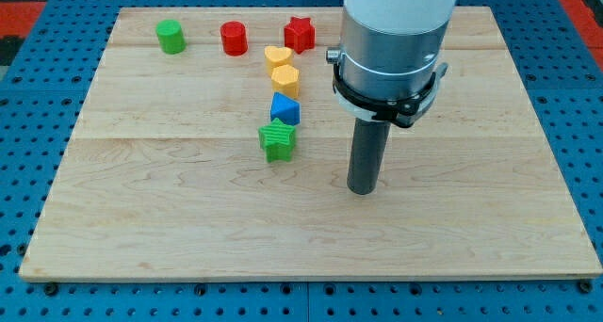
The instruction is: Point your arm at the green star
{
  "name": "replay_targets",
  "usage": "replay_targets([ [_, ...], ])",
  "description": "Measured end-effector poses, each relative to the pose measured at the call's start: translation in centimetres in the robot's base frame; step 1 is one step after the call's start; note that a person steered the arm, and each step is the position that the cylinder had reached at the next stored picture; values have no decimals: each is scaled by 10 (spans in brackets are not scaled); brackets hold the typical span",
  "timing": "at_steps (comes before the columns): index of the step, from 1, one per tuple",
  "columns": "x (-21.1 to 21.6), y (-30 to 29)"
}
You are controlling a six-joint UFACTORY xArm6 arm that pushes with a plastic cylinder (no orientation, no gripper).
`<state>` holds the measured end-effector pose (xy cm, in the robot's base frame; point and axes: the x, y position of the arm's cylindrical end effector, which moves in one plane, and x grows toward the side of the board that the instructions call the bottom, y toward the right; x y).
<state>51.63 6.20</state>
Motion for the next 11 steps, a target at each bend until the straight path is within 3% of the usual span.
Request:
replay_targets([
  [1, 0, -7],
  [2, 0, -71],
  [7, -22, -130],
  [11, -51, -130],
])
